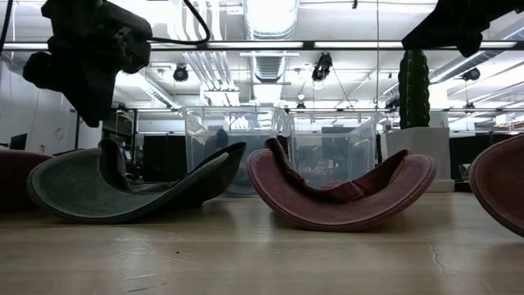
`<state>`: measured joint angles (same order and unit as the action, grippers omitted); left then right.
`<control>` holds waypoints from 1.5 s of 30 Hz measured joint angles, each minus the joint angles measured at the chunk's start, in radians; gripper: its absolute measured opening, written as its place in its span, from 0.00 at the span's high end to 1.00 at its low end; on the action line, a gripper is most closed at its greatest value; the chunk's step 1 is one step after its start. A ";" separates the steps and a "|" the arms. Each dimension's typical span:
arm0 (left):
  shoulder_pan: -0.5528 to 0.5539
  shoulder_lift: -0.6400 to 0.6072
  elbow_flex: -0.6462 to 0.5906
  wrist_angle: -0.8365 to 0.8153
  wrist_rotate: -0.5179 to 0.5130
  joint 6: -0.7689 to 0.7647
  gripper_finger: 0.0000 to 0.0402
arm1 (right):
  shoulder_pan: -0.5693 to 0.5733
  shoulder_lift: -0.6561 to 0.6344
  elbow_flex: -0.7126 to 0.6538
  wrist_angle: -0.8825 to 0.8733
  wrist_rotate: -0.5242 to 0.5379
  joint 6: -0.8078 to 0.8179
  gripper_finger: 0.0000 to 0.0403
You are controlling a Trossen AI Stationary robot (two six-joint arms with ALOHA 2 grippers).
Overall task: Pick & Place hat
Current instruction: Put the black cap into the left transparent bin
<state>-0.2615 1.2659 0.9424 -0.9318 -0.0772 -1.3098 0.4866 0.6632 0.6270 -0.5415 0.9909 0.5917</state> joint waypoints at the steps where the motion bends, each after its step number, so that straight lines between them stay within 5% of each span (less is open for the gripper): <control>1: 0.000 0.000 0.000 0.000 0.000 0.000 0.75 | 0.000 0.000 0.000 0.000 0.000 0.000 0.85; 8: 0.000 0.000 0.000 0.016 0.001 0.084 0.75 | 0.000 0.000 0.000 0.000 0.000 0.003 0.85; 32: 0.000 0.000 0.001 0.039 -0.070 0.051 0.75 | 0.000 0.000 0.000 0.000 0.000 0.003 0.85; 38: 0.000 0.003 0.001 0.011 -0.181 -0.029 0.75 | 0.000 0.001 0.001 0.001 0.000 0.003 0.85; 45: 0.000 0.003 0.001 0.016 -0.149 -0.006 0.75 | 0.000 0.000 0.001 0.001 0.000 0.003 0.85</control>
<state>-0.2615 1.2690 0.9436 -0.9157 -0.2260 -1.3159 0.4865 0.6636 0.6277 -0.5404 0.9910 0.5949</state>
